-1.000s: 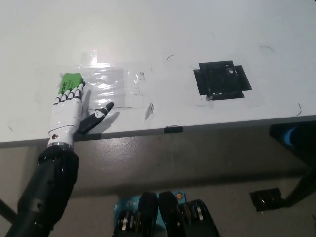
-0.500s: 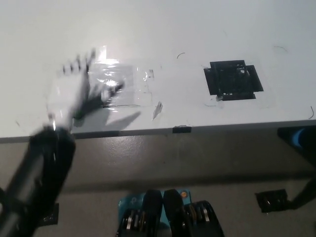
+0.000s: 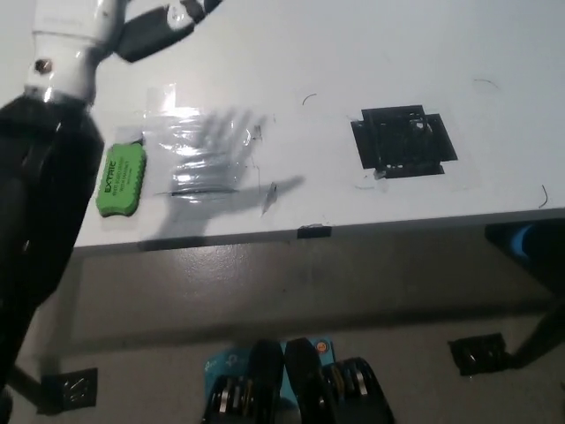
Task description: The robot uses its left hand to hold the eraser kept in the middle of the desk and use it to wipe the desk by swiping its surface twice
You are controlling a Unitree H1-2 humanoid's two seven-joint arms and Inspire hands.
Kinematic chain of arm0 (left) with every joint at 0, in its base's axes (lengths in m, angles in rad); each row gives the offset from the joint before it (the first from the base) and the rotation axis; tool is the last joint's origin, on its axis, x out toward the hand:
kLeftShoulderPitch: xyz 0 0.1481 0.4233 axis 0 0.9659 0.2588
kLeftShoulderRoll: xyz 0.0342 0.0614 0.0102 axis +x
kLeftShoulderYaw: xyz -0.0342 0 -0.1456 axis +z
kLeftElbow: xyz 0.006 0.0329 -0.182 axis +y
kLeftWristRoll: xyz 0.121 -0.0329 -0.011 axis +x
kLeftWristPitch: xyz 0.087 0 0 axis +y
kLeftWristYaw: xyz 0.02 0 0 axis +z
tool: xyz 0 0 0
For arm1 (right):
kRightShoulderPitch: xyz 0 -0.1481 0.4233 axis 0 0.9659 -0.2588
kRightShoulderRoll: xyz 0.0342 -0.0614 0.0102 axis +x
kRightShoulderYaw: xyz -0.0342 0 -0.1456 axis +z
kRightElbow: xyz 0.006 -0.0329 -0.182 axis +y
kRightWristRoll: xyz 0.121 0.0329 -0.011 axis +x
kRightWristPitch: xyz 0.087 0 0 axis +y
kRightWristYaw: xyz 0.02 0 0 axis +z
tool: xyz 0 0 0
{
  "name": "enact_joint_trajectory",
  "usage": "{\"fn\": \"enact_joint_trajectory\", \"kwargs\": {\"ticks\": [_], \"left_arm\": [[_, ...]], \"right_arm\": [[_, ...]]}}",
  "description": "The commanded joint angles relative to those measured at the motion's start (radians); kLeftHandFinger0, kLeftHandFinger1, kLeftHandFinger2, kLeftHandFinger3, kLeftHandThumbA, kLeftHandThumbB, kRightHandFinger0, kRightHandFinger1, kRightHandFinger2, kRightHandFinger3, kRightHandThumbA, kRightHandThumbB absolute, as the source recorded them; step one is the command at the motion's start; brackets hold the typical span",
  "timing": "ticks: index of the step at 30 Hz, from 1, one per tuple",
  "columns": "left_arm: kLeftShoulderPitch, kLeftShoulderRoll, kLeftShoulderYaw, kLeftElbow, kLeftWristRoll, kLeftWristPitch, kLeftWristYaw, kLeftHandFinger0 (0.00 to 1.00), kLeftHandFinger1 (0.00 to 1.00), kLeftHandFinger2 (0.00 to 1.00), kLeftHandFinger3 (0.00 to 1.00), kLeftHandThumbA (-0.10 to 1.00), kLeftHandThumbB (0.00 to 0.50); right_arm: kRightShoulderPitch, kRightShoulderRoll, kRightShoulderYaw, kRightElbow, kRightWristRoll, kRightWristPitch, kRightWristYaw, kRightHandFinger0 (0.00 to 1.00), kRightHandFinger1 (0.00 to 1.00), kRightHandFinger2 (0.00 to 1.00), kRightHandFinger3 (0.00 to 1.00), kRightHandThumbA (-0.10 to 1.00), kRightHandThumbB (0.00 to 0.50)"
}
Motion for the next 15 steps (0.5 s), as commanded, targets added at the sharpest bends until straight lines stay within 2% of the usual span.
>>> {"fn": "enact_joint_trajectory", "kwargs": {"ticks": [1,3,4,5,6,7,8,11,14,15], "left_arm": [[0.175,-0.018,0.060,-0.259,-0.033,0.030,-0.031,1.00,1.00,1.00,1.00,1.00,0.450],[0.312,-0.076,0.072,-0.367,-0.070,0.037,-0.019,1.00,1.00,1.00,1.00,1.00,0.473],[0.383,-0.092,0.066,-0.396,-0.085,0.010,0.000,1.00,1.00,1.00,1.00,1.00,0.429],[0.385,-0.095,0.069,-0.398,-0.084,0.008,-0.004,1.00,1.00,1.00,1.00,1.00,0.426],[0.495,-0.130,0.061,-0.433,-0.117,-0.007,0.009,1.00,1.00,1.00,1.00,1.00,0.366],[0.602,-0.161,0.047,-0.443,-0.119,-0.034,0.046,1.00,1.00,1.00,1.00,1.00,0.353],[0.637,-0.181,0.048,-0.442,-0.118,-0.043,0.056,1.00,1.00,1.00,1.00,1.00,0.398],[0.789,-0.220,0.023,-0.394,-0.127,-0.115,0.101,1.00,1.00,1.00,1.00,1.00,0.244],[0.843,-0.243,0.034,-0.364,-0.136,-0.140,0.112,1.00,1.00,1.00,1.00,1.00,0.245],[0.901,-0.274,0.046,-0.321,-0.191,-0.145,0.115,1.00,1.00,1.00,1.00,1.00,0.284]], "right_arm": [[-0.016,-0.022,0.001,-0.034,0.020,-0.006,0.011,1.00,1.00,1.00,1.00,1.00,0.009],[-0.019,-0.025,-0.003,-0.033,0.024,0.000,0.010,1.00,1.00,1.00,1.00,1.00,0.027],[-0.016,-0.026,-0.003,-0.030,0.026,-0.001,0.013,1.00,1.00,1.00,1.00,1.00,0.015],[-0.016,-0.026,-0.003,-0.030,0.026,-0.001,0.013,1.00,1.00,1.00,1.00,1.00,0.014],[-0.011,-0.031,0.004,-0.029,0.012,-0.001,0.015,1.00,1.00,1.00,1.00,1.00,0.003],[-0.010,-0.034,0.008,-0.028,0.003,0.003,0.013,1.00,1.00,1.00,1.00,1.00,0.000],[-0.011,-0.034,0.007,-0.028,0.006,0.003,0.013,1.00,1.00,1.00,1.00,1.00,0.000],[-0.013,-0.033,0.007,-0.030,0.009,0.005,0.012,1.00,1.00,1.00,1.00,1.00,0.000],[-0.025,-0.036,0.011,-0.024,0.013,0.007,0.015,1.00,1.00,1.00,1.00,1.00,0.008],[-0.024,-0.036,0.010,-0.026,0.023,0.007,0.020,1.00,1.00,1.00,1.00,1.00,0.021]]}}
